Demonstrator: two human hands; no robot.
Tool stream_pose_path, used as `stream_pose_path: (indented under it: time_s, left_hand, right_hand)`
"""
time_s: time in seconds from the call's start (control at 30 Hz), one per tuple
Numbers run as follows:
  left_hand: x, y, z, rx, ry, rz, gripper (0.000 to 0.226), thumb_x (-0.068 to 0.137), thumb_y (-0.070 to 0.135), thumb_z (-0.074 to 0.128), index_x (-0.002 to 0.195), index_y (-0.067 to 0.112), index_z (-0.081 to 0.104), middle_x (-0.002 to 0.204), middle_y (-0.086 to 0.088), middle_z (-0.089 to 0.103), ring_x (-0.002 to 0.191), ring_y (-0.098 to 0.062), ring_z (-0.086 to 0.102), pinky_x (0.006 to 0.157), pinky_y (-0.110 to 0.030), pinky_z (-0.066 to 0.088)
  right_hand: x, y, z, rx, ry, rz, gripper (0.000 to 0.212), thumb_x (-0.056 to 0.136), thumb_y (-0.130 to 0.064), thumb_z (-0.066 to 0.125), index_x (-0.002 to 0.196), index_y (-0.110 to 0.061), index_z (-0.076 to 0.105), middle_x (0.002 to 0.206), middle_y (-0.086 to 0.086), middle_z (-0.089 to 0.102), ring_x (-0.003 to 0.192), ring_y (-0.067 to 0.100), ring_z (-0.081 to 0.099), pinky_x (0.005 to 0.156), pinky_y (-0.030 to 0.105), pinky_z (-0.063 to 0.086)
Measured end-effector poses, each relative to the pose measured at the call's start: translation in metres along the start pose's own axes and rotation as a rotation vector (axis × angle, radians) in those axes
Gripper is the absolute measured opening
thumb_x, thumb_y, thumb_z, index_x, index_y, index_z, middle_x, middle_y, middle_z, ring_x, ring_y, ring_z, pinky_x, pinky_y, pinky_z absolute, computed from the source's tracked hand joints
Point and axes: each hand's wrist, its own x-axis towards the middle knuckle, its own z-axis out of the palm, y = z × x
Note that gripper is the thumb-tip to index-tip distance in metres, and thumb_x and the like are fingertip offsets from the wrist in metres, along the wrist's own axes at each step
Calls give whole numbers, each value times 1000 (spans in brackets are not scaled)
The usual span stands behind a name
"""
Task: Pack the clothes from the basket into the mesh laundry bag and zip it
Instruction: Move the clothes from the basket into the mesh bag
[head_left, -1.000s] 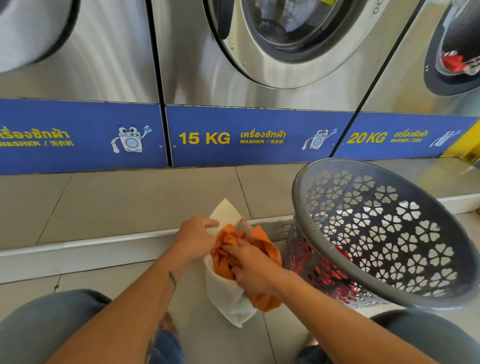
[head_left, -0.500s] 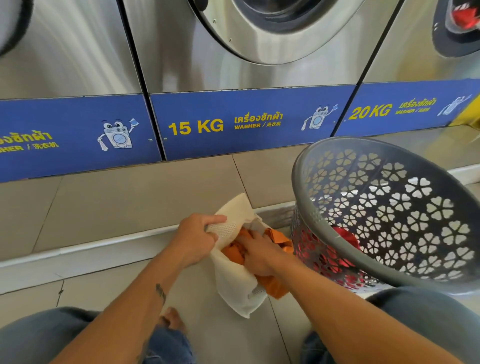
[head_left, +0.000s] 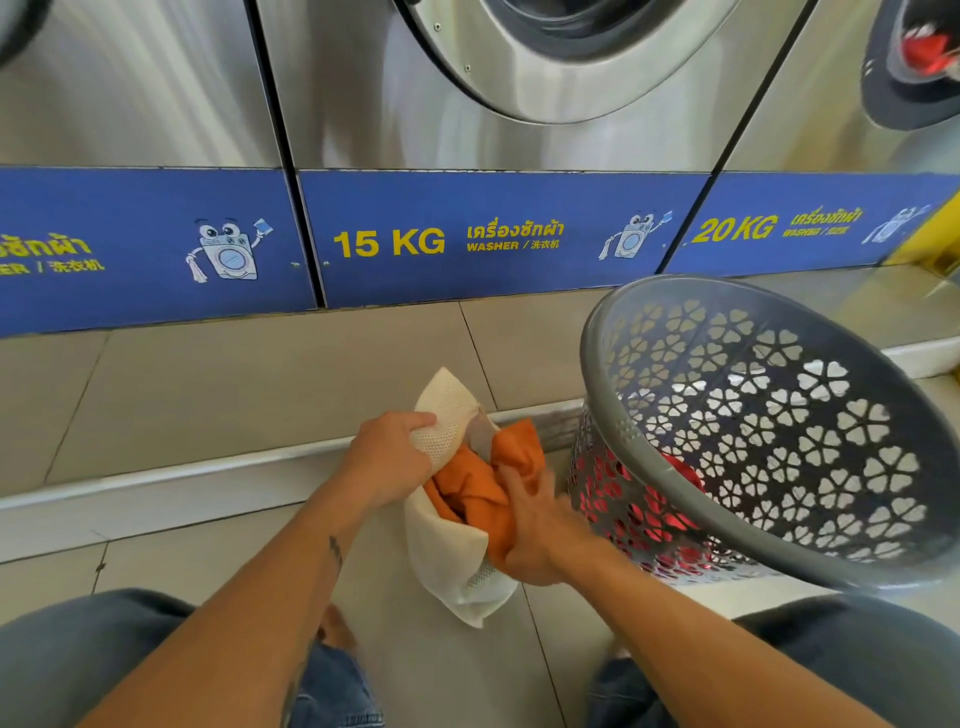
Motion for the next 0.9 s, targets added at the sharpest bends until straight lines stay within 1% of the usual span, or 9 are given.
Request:
stream_pose_path:
  time_s: [0.07, 0.17, 0.3, 0.4, 0.47, 0.6, 0.73, 0.8, 0.9]
  left_hand:
    - [-1, 1, 0, 0, -36, -4, 61, 83, 8, 60, 136, 37, 55, 145, -7, 44, 119, -30, 53, 90, -35, 53]
    - [-3, 0, -1, -21, -73, -6, 63, 84, 3, 61, 136, 38, 54, 146, -6, 43, 120, -30, 53, 81, -30, 52]
    - [-2, -1, -4, -58, -76, 2, 60, 84, 2, 61, 135, 34, 57, 146, -5, 46, 121, -27, 53, 78, -25, 46]
    - [-1, 0, -8, -111, -71, 7, 56, 84, 3, 63, 133, 30, 60, 143, -4, 51, 118, -24, 55, 79, -23, 44]
    - [-1, 0, -11, -125, -69, 16, 56, 83, 1, 62, 131, 29, 62, 140, -3, 54, 116, -22, 57, 78, -22, 44]
    - [-1, -9, -13, -116, -69, -9, 60, 82, -5, 58, 128, 32, 63, 136, -4, 56, 110, -24, 59, 76, -23, 48]
    - [2, -13, -12, -117, -40, -5, 59, 81, -5, 57, 125, 33, 66, 132, -4, 59, 102, -23, 61, 68, -21, 49]
    - [4, -11, -11, -97, -32, 8, 61, 80, -5, 55, 126, 34, 65, 133, -4, 58, 100, -22, 62, 66, -21, 51]
    - [9, -7, -11, -59, -4, 11, 63, 79, -3, 54, 129, 35, 62, 135, -4, 56, 101, -25, 61, 75, -31, 56]
  right_hand:
    - [2, 3, 2, 90, -38, -31, 85, 77, -38, 72, 147, -39, 22, 146, 12, 32, 116, 40, 57, 94, 49, 52]
    - [3, -7, -9, 0, 108, -62, 57, 83, -32, 65, 137, -31, 45, 130, 9, 55, 108, 35, 63, 86, 43, 54]
    - [5, -26, -36, 79, 288, -180, 43, 80, -22, 62, 122, -23, 53, 119, 5, 61, 100, 33, 65, 72, 36, 49]
    - [9, -39, -36, 399, 326, -362, 48, 77, -25, 51, 124, -27, 60, 123, 0, 64, 106, 27, 62, 82, 37, 53]
    - [19, -38, -16, 505, 179, -401, 55, 80, -30, 46, 134, -32, 59, 130, -1, 64, 115, 21, 60, 96, 36, 51]
    - [42, -9, 24, 265, -109, -217, 66, 90, -44, 48, 152, -47, 26, 148, 1, 52, 130, 32, 53, 110, 48, 44]
    - [50, 10, 26, 125, -91, -48, 85, 84, -64, 48, 156, -45, 7, 143, 8, 57, 121, 35, 60, 101, 49, 50]
    - [48, 8, 19, 68, -26, -5, 86, 85, -58, 54, 156, -42, 8, 141, 5, 59, 121, 34, 61, 99, 48, 52]
    - [35, 3, -4, -63, -3, 58, 66, 88, -44, 61, 148, -30, 38, 135, 1, 61, 121, 28, 61, 97, 43, 51]
